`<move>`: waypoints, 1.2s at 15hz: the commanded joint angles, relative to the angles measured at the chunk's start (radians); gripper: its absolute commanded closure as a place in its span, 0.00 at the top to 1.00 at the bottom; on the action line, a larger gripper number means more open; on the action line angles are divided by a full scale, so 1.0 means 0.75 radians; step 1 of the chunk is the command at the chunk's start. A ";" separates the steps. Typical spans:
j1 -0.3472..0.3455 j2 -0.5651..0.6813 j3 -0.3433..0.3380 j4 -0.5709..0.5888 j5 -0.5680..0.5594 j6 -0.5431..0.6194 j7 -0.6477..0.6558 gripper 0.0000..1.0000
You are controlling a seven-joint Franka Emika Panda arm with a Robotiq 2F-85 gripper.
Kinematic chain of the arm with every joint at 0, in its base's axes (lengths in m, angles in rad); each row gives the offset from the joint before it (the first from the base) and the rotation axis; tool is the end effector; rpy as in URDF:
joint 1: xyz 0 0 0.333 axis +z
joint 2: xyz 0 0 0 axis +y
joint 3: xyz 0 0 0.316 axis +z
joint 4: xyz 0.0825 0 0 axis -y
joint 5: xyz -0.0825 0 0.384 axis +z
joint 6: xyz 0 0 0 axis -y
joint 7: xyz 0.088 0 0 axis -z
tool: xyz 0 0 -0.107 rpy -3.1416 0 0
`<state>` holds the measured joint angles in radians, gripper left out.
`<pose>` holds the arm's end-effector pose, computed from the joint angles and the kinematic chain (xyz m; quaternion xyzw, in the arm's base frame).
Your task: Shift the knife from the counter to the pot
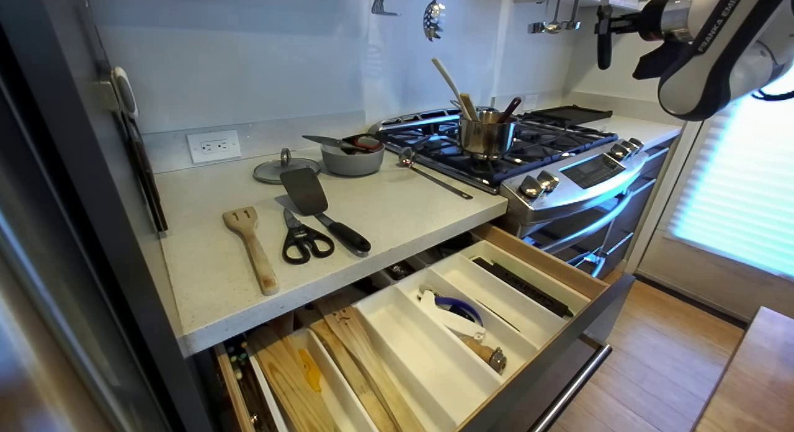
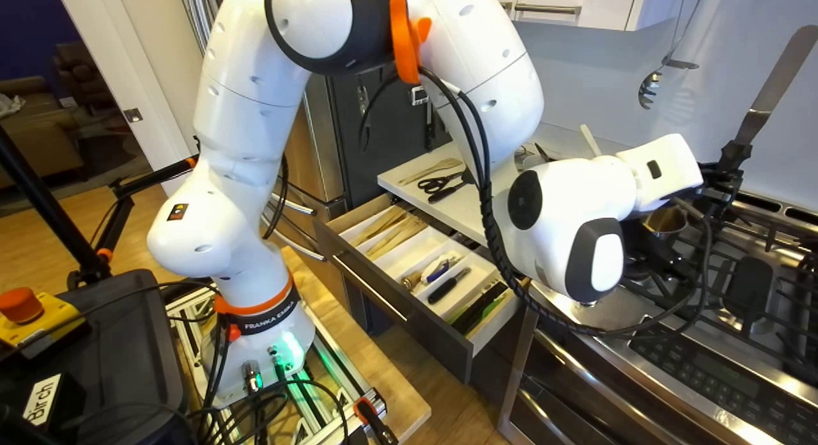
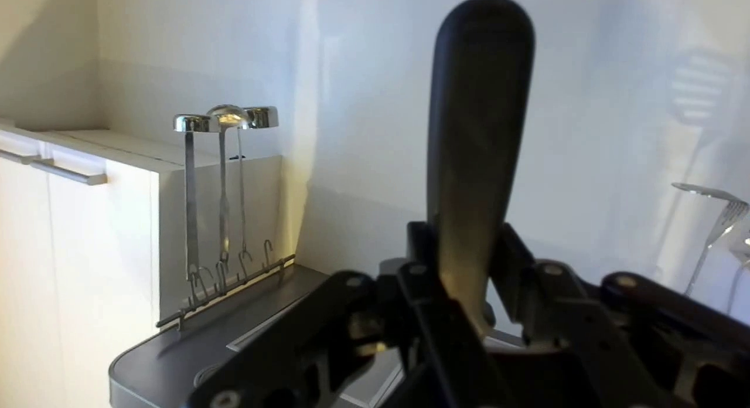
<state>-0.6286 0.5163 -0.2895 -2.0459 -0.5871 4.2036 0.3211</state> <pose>0.4368 -0.4016 0.3732 0.7225 -0.0948 0.6635 0.1695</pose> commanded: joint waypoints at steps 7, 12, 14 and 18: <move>-0.141 0.236 0.181 0.489 -0.286 -0.151 0.390 0.29; -0.116 0.333 0.174 0.628 -0.302 -0.222 0.480 0.07; -0.114 0.423 0.232 0.758 -0.321 -0.274 0.566 0.07; -0.129 0.585 0.382 1.048 -0.450 -0.452 0.780 0.07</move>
<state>-0.7108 0.8411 -0.0671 -1.4572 -0.8400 3.9420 0.7804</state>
